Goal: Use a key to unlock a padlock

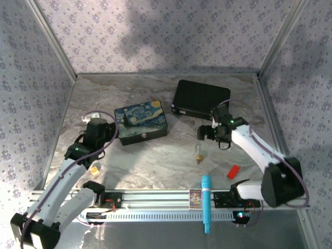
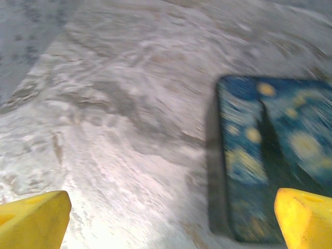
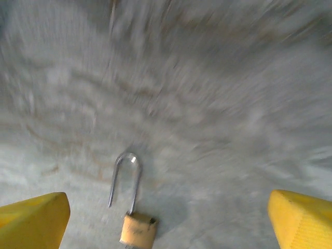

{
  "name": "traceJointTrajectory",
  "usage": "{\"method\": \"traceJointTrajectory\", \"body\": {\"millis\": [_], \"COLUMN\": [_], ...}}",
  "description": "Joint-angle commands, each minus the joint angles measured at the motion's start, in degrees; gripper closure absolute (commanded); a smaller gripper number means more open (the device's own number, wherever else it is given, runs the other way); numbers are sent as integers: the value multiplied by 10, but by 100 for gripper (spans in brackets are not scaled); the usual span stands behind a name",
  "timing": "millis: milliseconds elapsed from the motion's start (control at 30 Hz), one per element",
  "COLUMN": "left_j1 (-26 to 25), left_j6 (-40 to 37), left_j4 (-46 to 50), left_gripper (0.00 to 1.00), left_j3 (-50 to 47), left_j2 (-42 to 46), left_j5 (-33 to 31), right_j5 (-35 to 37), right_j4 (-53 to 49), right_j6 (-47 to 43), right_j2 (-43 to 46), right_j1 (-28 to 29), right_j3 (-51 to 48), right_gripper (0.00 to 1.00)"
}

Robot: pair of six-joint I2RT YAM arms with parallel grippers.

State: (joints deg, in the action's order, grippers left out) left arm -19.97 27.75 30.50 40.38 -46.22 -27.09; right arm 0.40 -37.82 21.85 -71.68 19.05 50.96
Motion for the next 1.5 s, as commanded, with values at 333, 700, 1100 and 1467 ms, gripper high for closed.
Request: {"method": "traceJointTrajectory", "body": {"millis": [333, 700, 1100, 1467], "left_j1": [139, 169, 205, 205], "left_j6": [-96, -191, -220, -257], "left_j4": [-252, -540, -719, -773], "left_gripper": [0, 0, 0, 0], "left_j3": [-80, -138, -163, -168], "left_j2": [-155, -297, -372, -417], "left_j5": [-110, -43, 137, 218], "right_j5": [181, 170, 125, 79], "right_j4": [361, 705, 828, 841], "right_j6": [-95, -104, -205, -224], "right_j2": [149, 61, -116, -153], "right_j1": [-168, -229, -198, -198], "right_j3": [-217, -358, -297, -289], "right_gripper": [1, 2, 1, 1]}}
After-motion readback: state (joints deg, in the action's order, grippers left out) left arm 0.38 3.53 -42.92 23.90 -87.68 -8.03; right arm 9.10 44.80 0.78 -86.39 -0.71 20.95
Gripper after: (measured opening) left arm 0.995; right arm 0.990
